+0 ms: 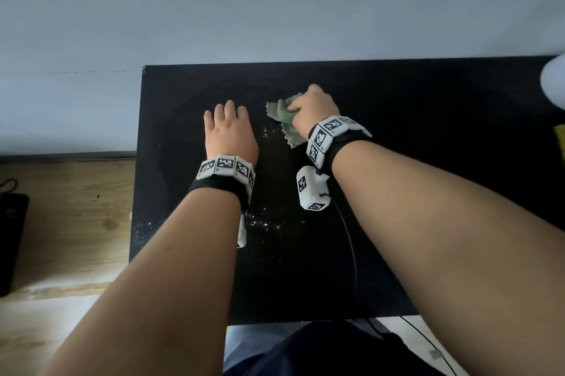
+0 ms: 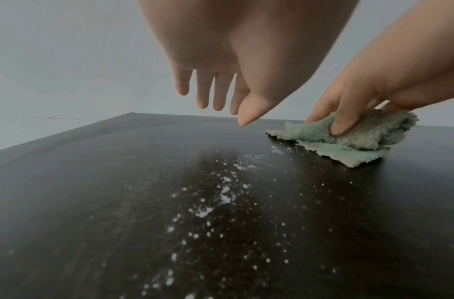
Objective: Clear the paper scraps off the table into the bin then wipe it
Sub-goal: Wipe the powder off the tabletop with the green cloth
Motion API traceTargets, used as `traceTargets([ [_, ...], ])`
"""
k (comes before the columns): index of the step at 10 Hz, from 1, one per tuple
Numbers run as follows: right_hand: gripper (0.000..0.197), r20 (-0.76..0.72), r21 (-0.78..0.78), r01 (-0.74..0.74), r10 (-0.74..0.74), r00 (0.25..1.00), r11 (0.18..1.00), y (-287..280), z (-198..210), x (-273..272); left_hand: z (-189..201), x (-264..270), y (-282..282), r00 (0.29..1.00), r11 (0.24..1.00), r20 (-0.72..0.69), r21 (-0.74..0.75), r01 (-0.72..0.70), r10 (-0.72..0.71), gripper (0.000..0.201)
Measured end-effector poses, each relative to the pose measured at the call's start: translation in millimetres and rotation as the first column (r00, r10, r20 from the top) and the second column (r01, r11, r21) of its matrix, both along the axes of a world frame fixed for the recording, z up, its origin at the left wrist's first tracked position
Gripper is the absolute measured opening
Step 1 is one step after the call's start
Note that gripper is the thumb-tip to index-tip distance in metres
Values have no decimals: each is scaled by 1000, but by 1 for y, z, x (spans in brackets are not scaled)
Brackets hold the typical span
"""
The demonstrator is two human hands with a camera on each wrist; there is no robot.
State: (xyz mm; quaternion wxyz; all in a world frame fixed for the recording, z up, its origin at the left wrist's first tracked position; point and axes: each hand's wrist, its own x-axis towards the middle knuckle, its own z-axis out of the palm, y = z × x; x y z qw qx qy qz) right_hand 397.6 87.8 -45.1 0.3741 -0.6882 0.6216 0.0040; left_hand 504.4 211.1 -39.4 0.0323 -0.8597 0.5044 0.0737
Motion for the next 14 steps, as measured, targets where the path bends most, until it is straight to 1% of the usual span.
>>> traceTargets([
  [1,38,-15,-4,-52,52,999,999,-12,4,1,1,3,-1,1000,1000,0,-4,-4,4,45],
  [2,46,-72,-160,109,-122,990,981,-35,9,-14,1,4,-2,1000,1000,-21,6,-10,10,47],
  [3,40,-286,-299,93,-182,941,950,-52,5,-33,-1,7,-3,999,1000,-35,14,-13,13,50],
  [4,57,-423,-199,79,-159,892,977,-58,1,-26,-3,12,-2,999,1000,-37,13,-20,20,49],
  [5,59,-425,-217,-49,-49,904,975,-60,-2,-6,-5,21,1,999,999,-40,29,-33,34,51],
  [6,47,-317,-192,-98,32,948,977,-53,-5,3,-6,26,4,998,998,-36,31,-46,47,51],
  [7,46,-283,-206,-232,170,944,951,-42,-1,20,-6,30,11,998,998,-25,26,-62,63,48],
  [8,46,-255,-155,-295,251,934,943,-35,-1,33,-5,33,18,996,996,-16,33,-83,83,48],
  [9,59,-129,-17,-114,111,985,993,-30,3,45,-4,29,23,995,995,-20,33,-98,99,48],
  [10,56,-25,128,-113,117,993,985,-15,6,44,-4,17,30,995,994,-15,24,-102,103,48],
  [11,48,-61,55,-341,344,937,938,10,-1,28,-2,5,35,994,994,-12,10,-109,109,47],
  [12,34,-49,-79,-487,485,873,870,45,-10,1,0,-8,45,991,991,-7,-15,-130,130,47],
  [13,31,-22,3,-460,460,888,888,61,-13,-9,1,-18,59,987,986,8,-41,-159,159,45],
  [14,23,-102,-91,-512,504,858,854,80,-20,-29,3,-27,69,984,982,8,-65,-179,180,46],
])
